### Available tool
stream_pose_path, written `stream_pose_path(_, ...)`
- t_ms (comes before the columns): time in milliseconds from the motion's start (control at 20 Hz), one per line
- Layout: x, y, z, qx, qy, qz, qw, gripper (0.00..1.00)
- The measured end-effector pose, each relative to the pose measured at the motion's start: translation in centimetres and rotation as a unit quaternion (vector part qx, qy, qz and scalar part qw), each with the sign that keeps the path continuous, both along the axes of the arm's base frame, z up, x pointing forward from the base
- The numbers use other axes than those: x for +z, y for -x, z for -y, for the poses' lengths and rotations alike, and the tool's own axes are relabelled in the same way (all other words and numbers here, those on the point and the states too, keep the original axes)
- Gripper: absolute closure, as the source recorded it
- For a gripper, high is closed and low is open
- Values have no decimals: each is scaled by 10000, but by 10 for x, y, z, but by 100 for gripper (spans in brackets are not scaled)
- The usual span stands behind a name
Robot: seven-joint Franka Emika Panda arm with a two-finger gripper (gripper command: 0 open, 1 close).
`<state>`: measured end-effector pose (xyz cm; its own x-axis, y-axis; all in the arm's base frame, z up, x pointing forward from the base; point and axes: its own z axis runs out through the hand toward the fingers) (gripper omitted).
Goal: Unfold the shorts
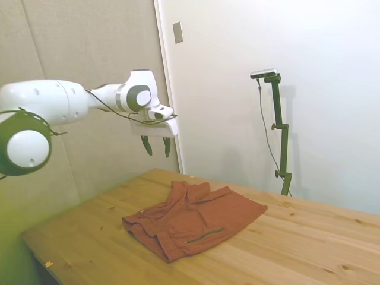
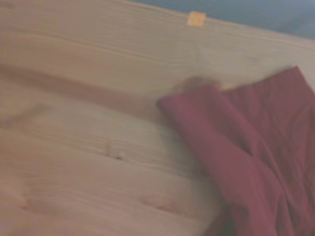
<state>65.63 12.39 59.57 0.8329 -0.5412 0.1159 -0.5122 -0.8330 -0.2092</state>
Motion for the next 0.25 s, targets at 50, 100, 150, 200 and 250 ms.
stream_pose_path(50, 13, 15, 1, 23, -9, 37, 10000, 0)
stream_pose_path(100, 25, 31, 4, 32, -17, 66, 10000, 0)
stream_pose_path(150, 35, 47, 8, 32, -34, 76, 10000, 0)
stream_pose_path(200, 44, 65, 13, 43, -45, 57, 10000, 0)
stream_pose_path(250, 52, 82, 19, 77, -51, 45, 9999, 0)
